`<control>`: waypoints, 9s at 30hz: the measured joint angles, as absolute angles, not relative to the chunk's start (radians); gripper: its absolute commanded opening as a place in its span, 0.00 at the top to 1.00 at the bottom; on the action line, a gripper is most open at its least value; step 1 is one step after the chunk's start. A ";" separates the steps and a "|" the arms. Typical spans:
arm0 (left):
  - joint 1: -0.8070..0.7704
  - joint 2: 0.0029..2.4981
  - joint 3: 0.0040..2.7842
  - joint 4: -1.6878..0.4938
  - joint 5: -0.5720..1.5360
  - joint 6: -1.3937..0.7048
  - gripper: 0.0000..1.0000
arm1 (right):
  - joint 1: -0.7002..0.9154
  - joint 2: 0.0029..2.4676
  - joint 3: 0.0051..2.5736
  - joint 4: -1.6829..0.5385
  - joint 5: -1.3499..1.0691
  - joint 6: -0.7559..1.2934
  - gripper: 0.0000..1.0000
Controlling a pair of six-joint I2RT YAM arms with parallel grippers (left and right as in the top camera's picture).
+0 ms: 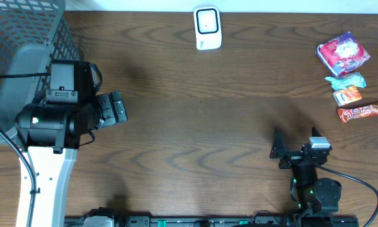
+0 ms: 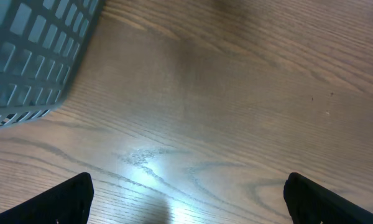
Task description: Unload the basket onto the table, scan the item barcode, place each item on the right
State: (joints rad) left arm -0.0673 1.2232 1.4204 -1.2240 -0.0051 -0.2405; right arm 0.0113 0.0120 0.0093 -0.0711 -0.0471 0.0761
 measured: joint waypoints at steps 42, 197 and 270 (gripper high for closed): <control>-0.067 1.223 1.420 -1.224 -0.005 -0.241 0.02 | 0.011 0.012 0.009 -0.073 -0.044 0.062 0.01; 0.018 0.010 0.017 -0.027 0.072 0.060 0.02 | 0.011 0.012 0.009 -0.073 -0.032 0.059 0.01; 0.018 0.010 0.017 -0.027 0.072 0.060 0.02 | 0.011 0.012 0.009 -0.072 -0.032 0.059 0.01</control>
State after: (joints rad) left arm 0.0181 0.0101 0.0174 -0.0269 0.0723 0.0601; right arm 0.0113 0.0120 0.0090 -0.0723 -0.0322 0.0589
